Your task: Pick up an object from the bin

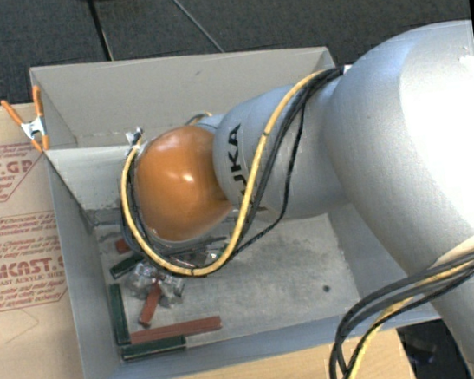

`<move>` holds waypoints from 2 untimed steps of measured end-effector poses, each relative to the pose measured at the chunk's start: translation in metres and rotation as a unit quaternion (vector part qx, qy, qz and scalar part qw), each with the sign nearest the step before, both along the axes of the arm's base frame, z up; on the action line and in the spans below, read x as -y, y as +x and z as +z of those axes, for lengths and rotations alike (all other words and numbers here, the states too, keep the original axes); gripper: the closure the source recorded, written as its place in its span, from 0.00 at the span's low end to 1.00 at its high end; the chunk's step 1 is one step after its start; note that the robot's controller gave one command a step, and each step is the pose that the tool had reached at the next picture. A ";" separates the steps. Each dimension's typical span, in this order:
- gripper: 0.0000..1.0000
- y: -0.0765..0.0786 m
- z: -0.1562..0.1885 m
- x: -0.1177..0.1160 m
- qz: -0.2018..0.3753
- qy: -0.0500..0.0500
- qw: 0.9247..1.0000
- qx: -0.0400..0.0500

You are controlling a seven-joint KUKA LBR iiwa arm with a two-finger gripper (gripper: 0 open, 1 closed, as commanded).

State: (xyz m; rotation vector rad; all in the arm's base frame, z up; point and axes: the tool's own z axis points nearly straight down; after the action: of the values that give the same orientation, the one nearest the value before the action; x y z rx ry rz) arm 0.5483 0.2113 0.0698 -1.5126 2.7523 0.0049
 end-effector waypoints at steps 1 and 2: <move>1.00 -0.001 0.003 0.000 0.000 0.000 1.000 -0.001; 1.00 -0.003 0.023 0.000 0.000 -0.002 1.000 -0.005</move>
Offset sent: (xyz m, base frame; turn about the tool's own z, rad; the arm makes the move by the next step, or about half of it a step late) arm 0.0000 0.0001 0.0677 0.0000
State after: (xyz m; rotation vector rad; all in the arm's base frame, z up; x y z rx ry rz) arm 0.5452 0.2109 0.0926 -1.5174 2.7610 0.0066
